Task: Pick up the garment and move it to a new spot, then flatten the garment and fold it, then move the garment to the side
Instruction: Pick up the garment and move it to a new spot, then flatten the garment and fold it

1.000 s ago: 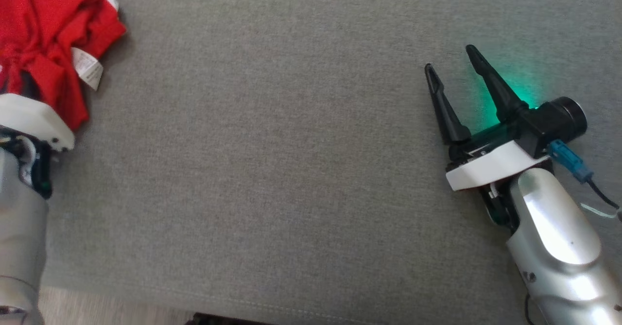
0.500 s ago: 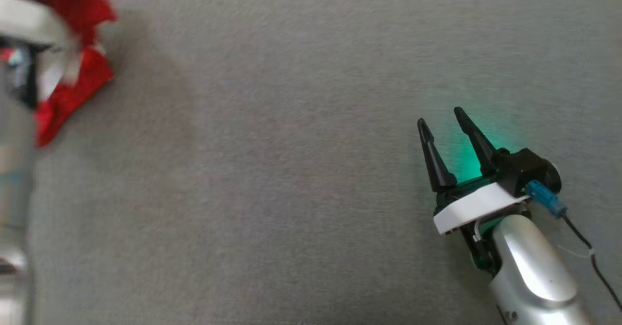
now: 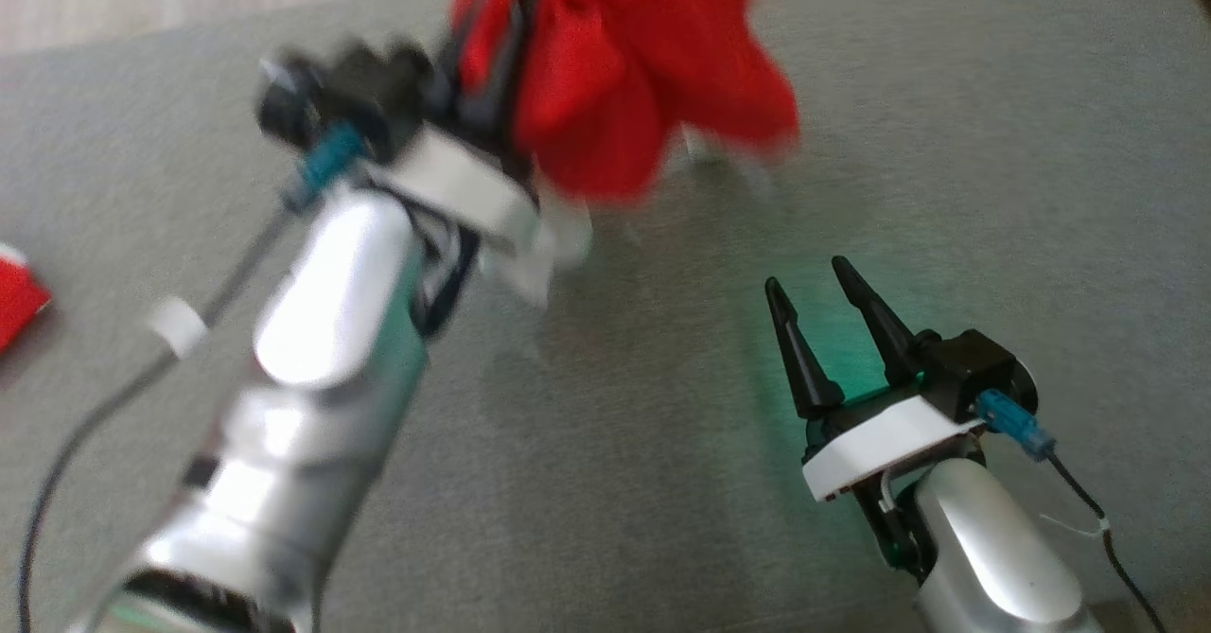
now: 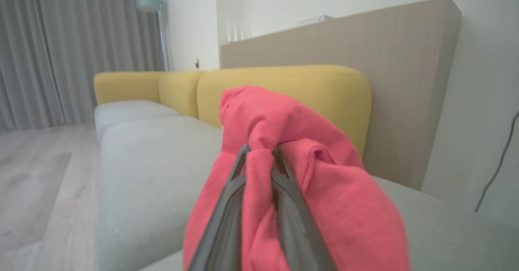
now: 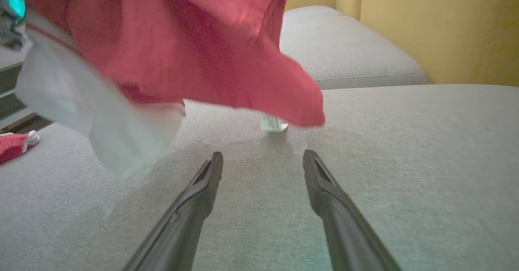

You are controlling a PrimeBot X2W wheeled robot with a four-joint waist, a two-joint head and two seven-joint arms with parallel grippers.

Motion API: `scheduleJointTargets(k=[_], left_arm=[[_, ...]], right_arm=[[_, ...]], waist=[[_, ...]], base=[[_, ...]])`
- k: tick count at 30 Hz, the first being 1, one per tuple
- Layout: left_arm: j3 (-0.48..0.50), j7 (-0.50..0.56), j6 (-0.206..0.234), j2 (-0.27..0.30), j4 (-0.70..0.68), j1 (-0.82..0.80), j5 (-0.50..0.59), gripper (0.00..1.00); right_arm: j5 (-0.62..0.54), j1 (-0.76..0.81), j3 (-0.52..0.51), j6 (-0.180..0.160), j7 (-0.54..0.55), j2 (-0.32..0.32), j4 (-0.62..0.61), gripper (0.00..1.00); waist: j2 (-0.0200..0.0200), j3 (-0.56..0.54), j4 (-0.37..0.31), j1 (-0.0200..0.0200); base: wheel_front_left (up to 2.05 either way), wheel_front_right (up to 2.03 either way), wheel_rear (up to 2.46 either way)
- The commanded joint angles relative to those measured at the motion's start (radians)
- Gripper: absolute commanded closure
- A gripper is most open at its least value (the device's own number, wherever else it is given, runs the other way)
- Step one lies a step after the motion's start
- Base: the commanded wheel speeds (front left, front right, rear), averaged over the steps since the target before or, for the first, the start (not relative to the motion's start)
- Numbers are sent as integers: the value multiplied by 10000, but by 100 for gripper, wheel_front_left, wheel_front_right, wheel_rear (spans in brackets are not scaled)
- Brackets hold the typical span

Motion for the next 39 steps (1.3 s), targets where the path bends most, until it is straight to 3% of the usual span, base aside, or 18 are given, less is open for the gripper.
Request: scheduleJointTargets(k=[1, 2, 3, 4, 5, 10, 21, 27, 39], left_arm=[[234, -57, 25, 286, -242, -113, -59, 100], [152, -108, 26, 233, -131, 163, -88, 100], [108, -170, 48, 187, -8, 445, -126, 65], [64, -229, 81, 153, 140, 738, -141, 12], [35, -283, 136, 124, 290, 1046, -149, 0], [310, -405, 493, 68, 635, 2479, -217, 0], [3080, -413, 1314, 455, -2002, 6303, 604, 0], [4321, -414, 1090, 51, -3143, 8208, 1076, 0], [4150, -415, 691, -224, -3331, 8651, 1201, 0]], right_arm=[[69, -25, 221, 31, 4, 112, -258, 0], [98, 1, 239, 31, 4, 124, -234, 0], [118, 25, 252, 31, 4, 134, -211, 0], [128, 57, 248, 31, 4, 142, -191, 0], [132, 101, 231, 31, 4, 148, -172, 0], [97, 293, 59, 31, 4, 169, -132, 0], [9, 632, -486, 31, 4, 152, -103, 0], [-51, 1063, -792, 31, 4, 83, 8, 0], [-989, 357, -1716, 31, 4, -12, 1196, 0]], waist=[[0, -257, -370, 1], [0, -298, -419, 1], [0, -344, -445, 1], [0, -394, -444, 1], [0, -453, -421, 1], [0, -699, -81, 1], [0, -1390, 771, 1], [0, -1730, 1050, 1], [0, -1245, 1756, 1]], base=[[0, 0, 0], [0, 0, 0], [0, 0, 0], [0, 0, 0], [0, 0, 0], [0, 0, 0], [0, 0, 0], [0, 0, 0], [0, 0, 0]])
